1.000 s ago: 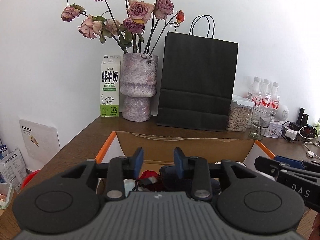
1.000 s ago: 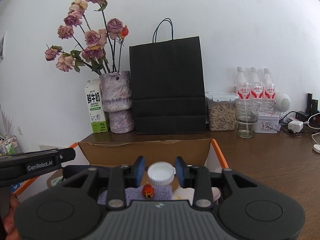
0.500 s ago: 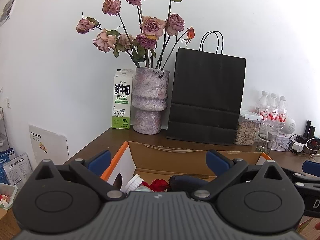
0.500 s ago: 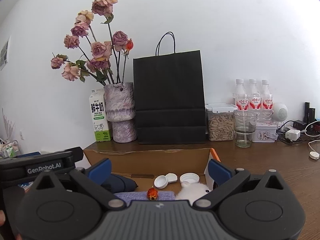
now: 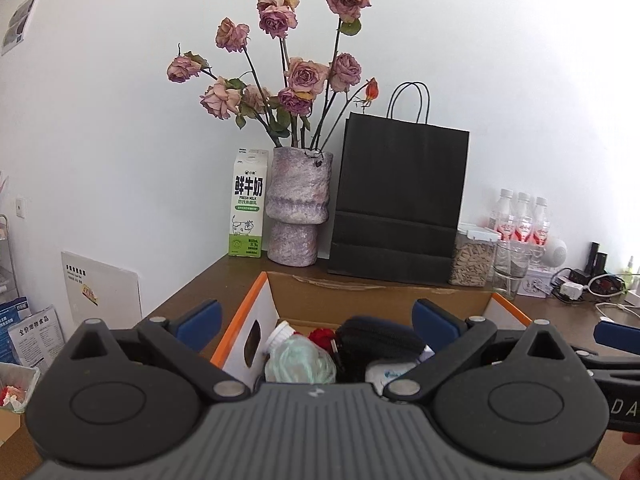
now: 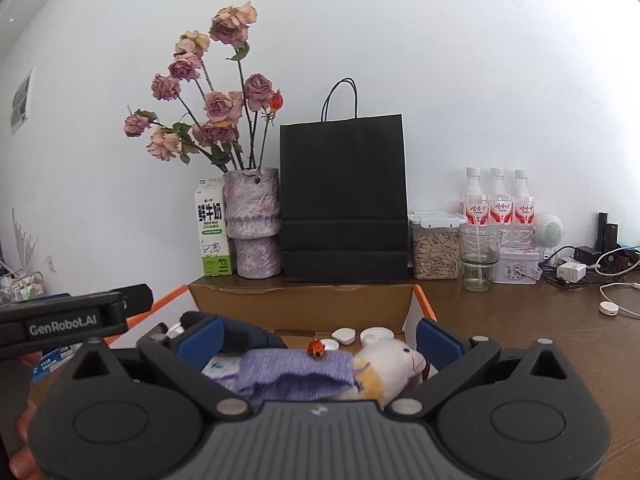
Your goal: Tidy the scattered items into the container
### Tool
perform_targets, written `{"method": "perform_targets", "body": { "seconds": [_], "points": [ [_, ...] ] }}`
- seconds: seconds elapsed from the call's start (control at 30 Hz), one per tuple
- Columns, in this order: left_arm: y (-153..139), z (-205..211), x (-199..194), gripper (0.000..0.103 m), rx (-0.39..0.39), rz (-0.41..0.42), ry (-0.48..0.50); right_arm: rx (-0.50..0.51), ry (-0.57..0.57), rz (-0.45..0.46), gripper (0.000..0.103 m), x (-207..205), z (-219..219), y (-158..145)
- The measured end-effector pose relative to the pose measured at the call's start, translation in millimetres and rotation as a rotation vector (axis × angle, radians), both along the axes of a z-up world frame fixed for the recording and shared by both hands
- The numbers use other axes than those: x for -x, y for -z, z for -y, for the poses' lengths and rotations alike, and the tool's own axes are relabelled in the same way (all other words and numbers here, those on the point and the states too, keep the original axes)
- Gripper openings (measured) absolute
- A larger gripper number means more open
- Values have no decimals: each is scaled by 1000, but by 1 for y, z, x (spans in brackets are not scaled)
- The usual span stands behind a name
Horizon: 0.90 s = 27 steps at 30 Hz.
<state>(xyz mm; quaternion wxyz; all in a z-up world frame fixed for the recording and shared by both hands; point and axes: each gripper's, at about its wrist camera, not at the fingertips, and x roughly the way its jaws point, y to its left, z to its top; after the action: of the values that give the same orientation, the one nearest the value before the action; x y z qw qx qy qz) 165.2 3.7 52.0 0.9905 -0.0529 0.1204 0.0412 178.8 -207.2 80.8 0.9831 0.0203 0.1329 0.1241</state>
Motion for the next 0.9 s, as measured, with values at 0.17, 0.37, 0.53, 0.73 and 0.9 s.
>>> {"method": "perform_targets", "body": {
  "seconds": [0.17, 0.37, 0.53, 0.73, 0.9],
  "points": [
    [1, 6, 53, 103, -34, -46, 32, 55, 6, -99, 103, 50, 5, 4],
    [-2, 9, 111, 103, -11, -89, 65, 45, -11, -156, 103, 113, 17, 0],
    [0, 14, 148, 103, -31, -112, 65, 65, 7, -172, 103, 151, 18, 0],
    [4, 16, 162, 103, -63, -146, 54, 67, -8, -213, 103, 166, 15, 3],
    [7, 14, 156, 103, -55, -171, 47, 74, -8, -226, 103, 163, 14, 5]
  ]
}}
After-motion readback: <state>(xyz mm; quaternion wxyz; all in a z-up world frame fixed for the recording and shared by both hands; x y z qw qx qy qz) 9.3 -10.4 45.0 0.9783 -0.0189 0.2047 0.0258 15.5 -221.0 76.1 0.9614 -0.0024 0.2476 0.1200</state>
